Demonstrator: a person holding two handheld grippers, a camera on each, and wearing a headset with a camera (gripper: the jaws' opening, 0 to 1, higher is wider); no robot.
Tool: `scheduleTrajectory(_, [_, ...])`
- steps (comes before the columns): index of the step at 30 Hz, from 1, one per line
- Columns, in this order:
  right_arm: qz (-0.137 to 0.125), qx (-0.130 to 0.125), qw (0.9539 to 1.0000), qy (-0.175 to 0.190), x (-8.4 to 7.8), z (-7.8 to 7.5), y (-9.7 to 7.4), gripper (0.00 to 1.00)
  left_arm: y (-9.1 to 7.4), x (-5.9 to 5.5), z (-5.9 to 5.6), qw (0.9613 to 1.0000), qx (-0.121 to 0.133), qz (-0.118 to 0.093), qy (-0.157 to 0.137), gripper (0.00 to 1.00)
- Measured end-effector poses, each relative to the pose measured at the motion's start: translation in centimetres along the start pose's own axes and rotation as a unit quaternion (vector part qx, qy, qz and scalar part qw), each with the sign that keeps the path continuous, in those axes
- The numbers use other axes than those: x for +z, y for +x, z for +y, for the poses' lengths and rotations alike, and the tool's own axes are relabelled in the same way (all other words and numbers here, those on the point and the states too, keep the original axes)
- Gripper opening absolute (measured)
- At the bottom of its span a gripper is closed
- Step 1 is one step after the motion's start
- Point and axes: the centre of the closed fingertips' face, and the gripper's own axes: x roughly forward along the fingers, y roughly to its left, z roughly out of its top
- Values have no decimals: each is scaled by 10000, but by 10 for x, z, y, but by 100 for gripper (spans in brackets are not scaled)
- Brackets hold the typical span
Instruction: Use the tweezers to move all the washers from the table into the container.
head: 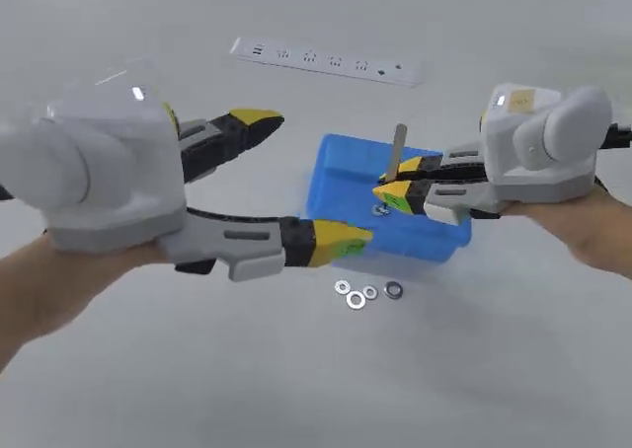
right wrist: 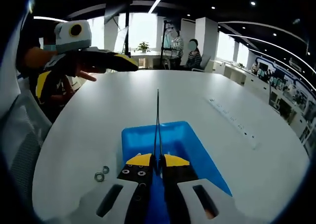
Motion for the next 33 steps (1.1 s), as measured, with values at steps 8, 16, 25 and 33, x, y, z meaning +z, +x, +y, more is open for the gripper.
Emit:
scheduleTrajectory(8, [-21, 105, 9995, -284, 11, 5, -3, 8, 34, 8, 4, 9985, -552, -7, 40, 54])
scheduleTrajectory(16, [-1, 221, 9991, -365, 9, 7, -3, 8, 47, 8, 3, 9952, -949, 211, 116, 29])
scheduleTrajectory(25, [-73, 381, 9986, -356, 11, 13, -4, 8, 50, 2, -5, 9912, -1234, 308, 358, 19])
scheduleTrajectory(33, [-39, 566, 9973, -458, 11, 20, -7, 8, 45, 6, -18, 9835, -1692, 320, 562, 7])
